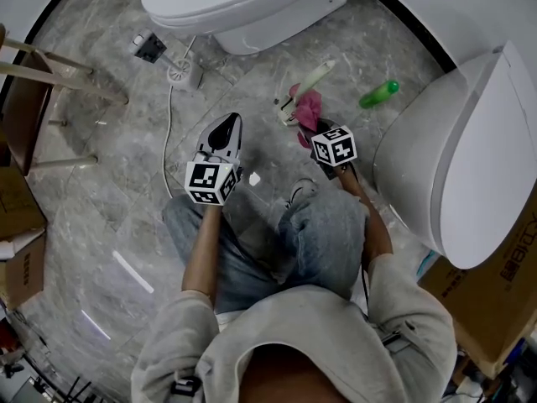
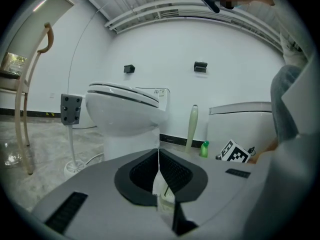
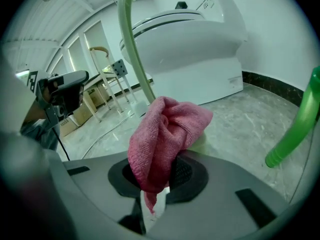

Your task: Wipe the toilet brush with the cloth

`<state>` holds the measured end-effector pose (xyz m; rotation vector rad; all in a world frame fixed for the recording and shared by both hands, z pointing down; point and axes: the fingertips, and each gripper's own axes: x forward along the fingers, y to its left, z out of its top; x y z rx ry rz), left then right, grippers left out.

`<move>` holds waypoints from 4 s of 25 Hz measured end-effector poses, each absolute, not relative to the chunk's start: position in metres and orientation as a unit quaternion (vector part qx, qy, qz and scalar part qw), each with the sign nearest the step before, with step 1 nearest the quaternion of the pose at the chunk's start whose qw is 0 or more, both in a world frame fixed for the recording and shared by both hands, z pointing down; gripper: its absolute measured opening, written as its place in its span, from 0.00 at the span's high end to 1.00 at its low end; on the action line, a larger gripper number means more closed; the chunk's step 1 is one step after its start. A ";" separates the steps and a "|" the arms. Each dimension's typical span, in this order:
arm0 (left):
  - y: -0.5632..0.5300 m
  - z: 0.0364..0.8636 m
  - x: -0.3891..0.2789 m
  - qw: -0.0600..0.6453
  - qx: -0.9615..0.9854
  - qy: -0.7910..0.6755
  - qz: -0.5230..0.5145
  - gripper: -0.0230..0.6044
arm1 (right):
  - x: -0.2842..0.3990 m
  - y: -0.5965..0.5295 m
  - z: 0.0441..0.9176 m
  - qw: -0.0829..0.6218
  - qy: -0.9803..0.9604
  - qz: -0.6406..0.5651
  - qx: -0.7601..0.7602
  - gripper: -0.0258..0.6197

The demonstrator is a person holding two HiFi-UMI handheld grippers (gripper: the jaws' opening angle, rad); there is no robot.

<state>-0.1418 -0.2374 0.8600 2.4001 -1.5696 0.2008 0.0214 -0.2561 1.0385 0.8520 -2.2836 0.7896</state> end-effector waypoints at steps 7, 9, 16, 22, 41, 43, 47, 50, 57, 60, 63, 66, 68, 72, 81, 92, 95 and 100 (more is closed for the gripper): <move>-0.259 0.892 -0.122 0.174 0.830 -0.525 0.079 0.92 | 0.074 -0.289 1.009 0.227 -0.835 0.267 0.424 0.85; -0.265 0.897 -0.119 0.187 0.826 -0.526 0.077 0.92 | 0.083 -0.301 0.988 0.208 -0.834 0.244 0.450 0.85; -0.267 0.863 -0.119 0.220 0.808 -0.540 0.080 0.92 | 0.085 -0.307 0.892 0.160 -0.843 0.240 0.454 0.85; -0.255 0.791 -0.133 0.233 0.799 -0.547 0.093 0.92 | 0.088 -0.295 0.808 0.161 -0.826 0.250 0.479 0.85; -0.206 0.504 -0.169 0.235 0.773 -0.579 0.105 0.92 | 0.084 -0.243 0.523 0.195 -0.828 0.247 0.464 0.85; -0.200 0.476 -0.172 0.226 0.775 -0.580 0.106 0.93 | 0.080 -0.239 0.494 0.189 -0.832 0.239 0.463 0.85; -0.187 0.428 -0.180 0.215 0.774 -0.587 0.104 0.93 | 0.076 -0.233 0.444 0.177 -0.837 0.230 0.463 0.85; -0.174 0.389 -0.185 0.209 0.770 -0.596 0.093 0.92 | 0.076 -0.223 0.411 0.175 -0.840 0.223 0.462 0.85; -0.152 0.322 -0.187 0.183 0.774 -0.601 0.074 0.93 | 0.069 -0.195 0.345 0.159 -0.848 0.197 0.465 0.85; -0.151 0.296 -0.187 0.159 0.779 -0.603 0.067 0.92 | 0.071 -0.189 0.318 0.137 -0.852 0.189 0.469 0.85; -0.145 0.275 -0.186 0.141 0.780 -0.607 0.058 0.92 | 0.080 -0.176 0.300 0.127 -0.856 0.180 0.467 0.85; -0.137 0.256 -0.190 0.126 0.781 -0.609 0.045 0.92 | 0.086 -0.163 0.285 0.117 -0.856 0.171 0.473 0.85; -0.129 0.245 -0.190 0.116 0.782 -0.611 0.038 0.92 | 0.089 -0.153 0.276 0.110 -0.856 0.167 0.477 0.85; -0.108 0.231 -0.190 0.105 0.785 -0.610 0.033 0.92 | 0.092 -0.130 0.268 0.112 -0.856 0.156 0.481 0.85; -0.072 0.203 -0.204 0.077 0.788 -0.610 0.023 0.92 | 0.091 -0.095 0.252 0.110 -0.852 0.131 0.496 0.85; -0.057 0.199 -0.211 0.077 0.785 -0.614 0.015 0.92 | 0.089 -0.085 0.239 0.110 -0.848 0.114 0.507 0.85; -0.057 0.196 -0.213 0.074 0.786 -0.614 0.013 0.92 | 0.088 -0.086 0.236 0.106 -0.847 0.113 0.509 0.85; -0.056 0.197 -0.213 0.074 0.787 -0.612 0.013 0.92 | 0.087 -0.086 0.234 0.098 -0.846 0.117 0.511 0.85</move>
